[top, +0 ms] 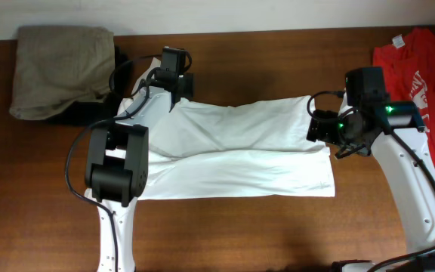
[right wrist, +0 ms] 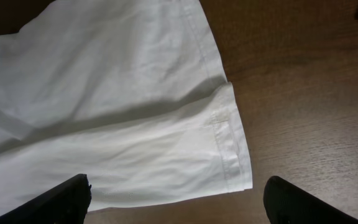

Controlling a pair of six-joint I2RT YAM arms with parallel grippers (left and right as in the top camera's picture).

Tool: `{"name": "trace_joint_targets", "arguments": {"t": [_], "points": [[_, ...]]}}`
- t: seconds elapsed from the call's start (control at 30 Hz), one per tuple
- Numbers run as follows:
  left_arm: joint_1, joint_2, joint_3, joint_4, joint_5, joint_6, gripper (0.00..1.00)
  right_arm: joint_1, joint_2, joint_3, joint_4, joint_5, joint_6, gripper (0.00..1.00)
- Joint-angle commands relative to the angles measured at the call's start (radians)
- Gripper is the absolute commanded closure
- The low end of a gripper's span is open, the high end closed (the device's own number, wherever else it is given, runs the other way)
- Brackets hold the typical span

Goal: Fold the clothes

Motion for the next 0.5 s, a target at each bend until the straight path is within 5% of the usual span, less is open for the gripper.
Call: {"name": "trace_joint_targets", "arguments": {"t": [0.0,0.13,0.47], "points": [[0.011,0.052,0.02,0.005,-0.012,0.008,0.34,-0.003,-0.005,0.003,0.014,0.002,-0.004,0.08],[0.019,0.056,0.02,0.012,-0.012,0.008,0.5,-0.003,-0.005,0.003,0.037,0.002,-0.004,0.08],[0.033,0.056,0.02,0.027,-0.015,0.008,0.65,-0.003,0.073,0.003,0.203,0.002,-0.011,0.1]]}}
